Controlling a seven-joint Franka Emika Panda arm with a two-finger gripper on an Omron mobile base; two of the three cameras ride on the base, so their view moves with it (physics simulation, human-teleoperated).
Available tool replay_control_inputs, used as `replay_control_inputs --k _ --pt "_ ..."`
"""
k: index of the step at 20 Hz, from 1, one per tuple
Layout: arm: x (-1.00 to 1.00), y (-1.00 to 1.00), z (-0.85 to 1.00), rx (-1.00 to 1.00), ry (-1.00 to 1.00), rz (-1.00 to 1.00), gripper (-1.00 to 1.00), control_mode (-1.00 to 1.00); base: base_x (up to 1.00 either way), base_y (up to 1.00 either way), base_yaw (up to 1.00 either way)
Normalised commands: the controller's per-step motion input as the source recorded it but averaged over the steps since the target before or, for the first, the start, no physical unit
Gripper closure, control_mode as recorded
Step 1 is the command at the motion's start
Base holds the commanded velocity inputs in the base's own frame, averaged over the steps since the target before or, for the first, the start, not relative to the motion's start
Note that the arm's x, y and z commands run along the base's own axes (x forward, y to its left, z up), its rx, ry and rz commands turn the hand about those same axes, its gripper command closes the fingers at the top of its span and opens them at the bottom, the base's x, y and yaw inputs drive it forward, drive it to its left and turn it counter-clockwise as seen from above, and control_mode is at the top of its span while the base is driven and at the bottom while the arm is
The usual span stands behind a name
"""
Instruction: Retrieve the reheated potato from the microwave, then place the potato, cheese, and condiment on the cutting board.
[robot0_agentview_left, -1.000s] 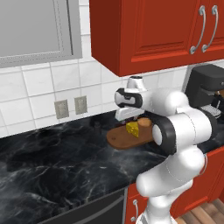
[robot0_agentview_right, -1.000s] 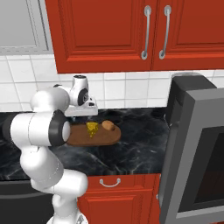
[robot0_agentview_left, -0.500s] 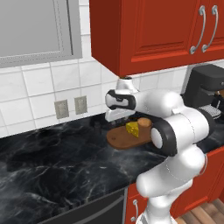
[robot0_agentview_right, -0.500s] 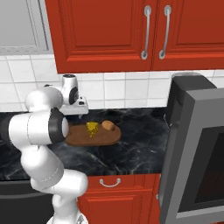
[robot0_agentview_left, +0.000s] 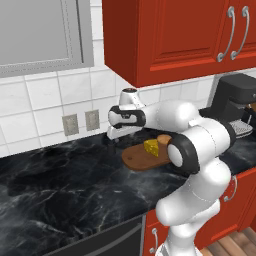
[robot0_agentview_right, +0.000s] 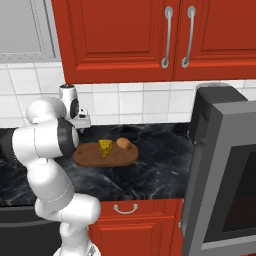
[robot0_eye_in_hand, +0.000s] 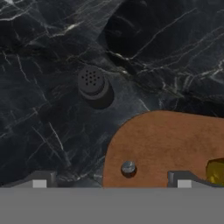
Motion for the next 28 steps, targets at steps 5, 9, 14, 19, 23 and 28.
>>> replay_control_inputs --k 5,9,14,19,23,28 --pt "0.45 0.40 0.00 0.00 0.00 0.00 -1.00 -1.00 0.00 0.00 0.00" --pt "0.34 0.34 -0.03 0.00 0.00 0.00 -1.00 -1.00 0.00 0.00 0.00" --pt "0.41 0.22 -0.19 -0.05 -0.01 0.00 -1.00 -1.00 0.00 0.00 0.00" --pt "0.22 0.05 -0.21 -0.08 -0.01 0.00 -1.00 -1.00 0.00 0.00 0.00" --pt "-0.09 0.02 -0.06 0.00 0.00 0.00 -1.00 -1.00 0.00 0.00 0.00" --pt "-0.12 0.01 -0.03 0.00 0.00 0.00 -1.00 -1.00 0.00 0.00 0.00"
